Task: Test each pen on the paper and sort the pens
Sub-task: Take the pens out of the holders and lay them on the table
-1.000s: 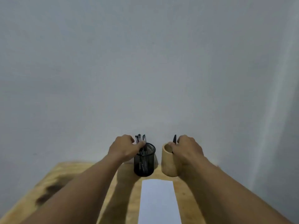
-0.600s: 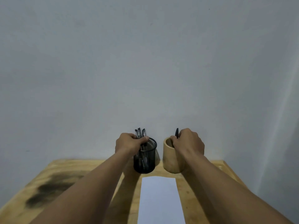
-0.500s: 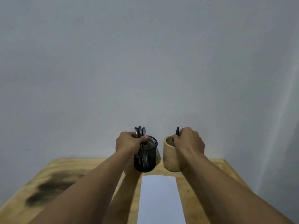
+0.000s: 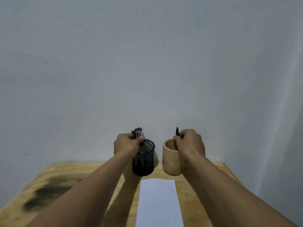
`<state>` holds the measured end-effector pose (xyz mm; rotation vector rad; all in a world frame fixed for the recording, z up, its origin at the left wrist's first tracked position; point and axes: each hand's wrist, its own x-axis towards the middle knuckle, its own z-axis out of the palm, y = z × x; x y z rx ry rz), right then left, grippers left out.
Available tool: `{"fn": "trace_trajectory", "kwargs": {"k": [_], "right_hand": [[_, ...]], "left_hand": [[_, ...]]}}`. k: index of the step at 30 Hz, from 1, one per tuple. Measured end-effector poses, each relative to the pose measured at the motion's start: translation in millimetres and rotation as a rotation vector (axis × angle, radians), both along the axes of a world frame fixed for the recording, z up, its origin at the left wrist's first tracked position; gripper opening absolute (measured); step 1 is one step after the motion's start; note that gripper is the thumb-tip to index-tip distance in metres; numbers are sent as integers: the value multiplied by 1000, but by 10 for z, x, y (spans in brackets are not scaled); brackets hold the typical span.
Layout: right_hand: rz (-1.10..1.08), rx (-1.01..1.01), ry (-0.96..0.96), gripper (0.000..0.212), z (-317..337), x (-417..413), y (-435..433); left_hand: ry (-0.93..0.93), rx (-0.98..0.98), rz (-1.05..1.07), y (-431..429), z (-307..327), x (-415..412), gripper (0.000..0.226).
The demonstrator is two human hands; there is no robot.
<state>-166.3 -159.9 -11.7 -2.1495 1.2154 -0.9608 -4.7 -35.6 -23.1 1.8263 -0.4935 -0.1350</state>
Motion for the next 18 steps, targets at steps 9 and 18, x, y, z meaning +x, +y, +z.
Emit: {"fn": "trace_trajectory", "kwargs": {"k": [9,18], "right_hand": [[71,-56,-146,18,256,-80,102],[125,-219,-263,21,818,-121,481]], "left_hand": [[-57,-44,4,73,209,-44,24],[-61,-279,-135,295,918,-143,14]]}}
